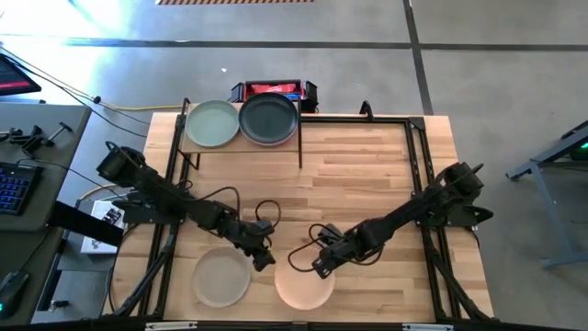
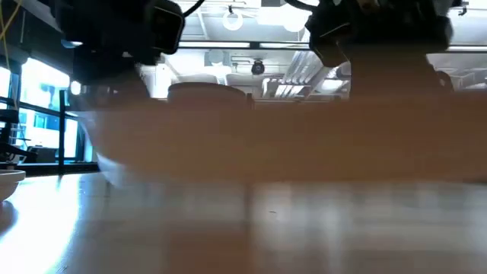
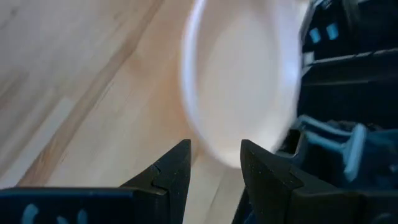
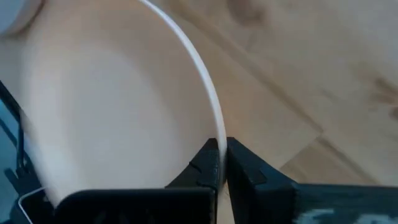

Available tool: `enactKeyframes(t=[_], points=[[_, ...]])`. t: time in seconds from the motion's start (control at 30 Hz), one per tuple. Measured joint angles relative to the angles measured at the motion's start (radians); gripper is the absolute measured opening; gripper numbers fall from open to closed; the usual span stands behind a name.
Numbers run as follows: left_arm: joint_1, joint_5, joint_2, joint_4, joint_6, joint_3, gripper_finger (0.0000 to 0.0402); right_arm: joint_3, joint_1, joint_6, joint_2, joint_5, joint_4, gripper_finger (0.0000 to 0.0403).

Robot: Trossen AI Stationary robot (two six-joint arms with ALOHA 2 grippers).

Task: Place and stack plates onto a shelf
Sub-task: Stack the light orange plate on top of the blue plate on the shelf

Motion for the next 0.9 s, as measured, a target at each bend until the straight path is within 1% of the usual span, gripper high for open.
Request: enactKeyframes(t=[0.17, 0.37, 0.7, 0.9], points=[[0.039, 0.0, 0.0, 0.0, -0.024, 0.001, 0.0129, 0.0, -0.04, -0.001, -0.045, -0.001, -0.039, 0.0], [0.082, -0.002, 0.0, 0.0, -0.03, 0.001, 0.0129, 0.0, -0.078, -0.047, -0.082, -0.003, -0.063, 0.0], [0.14, -0.003, 0.0, -0.004, -0.029, 0.0, 0.0129, 0.0, -0.116, -0.107, -0.098, -0.012, -0.065, 0.0], [0.146, -0.002, 0.0, -0.005, -0.027, 0.001, 0.0129, 0.0, -0.128, -0.125, -0.098, -0.014, -0.07, 0.0]])
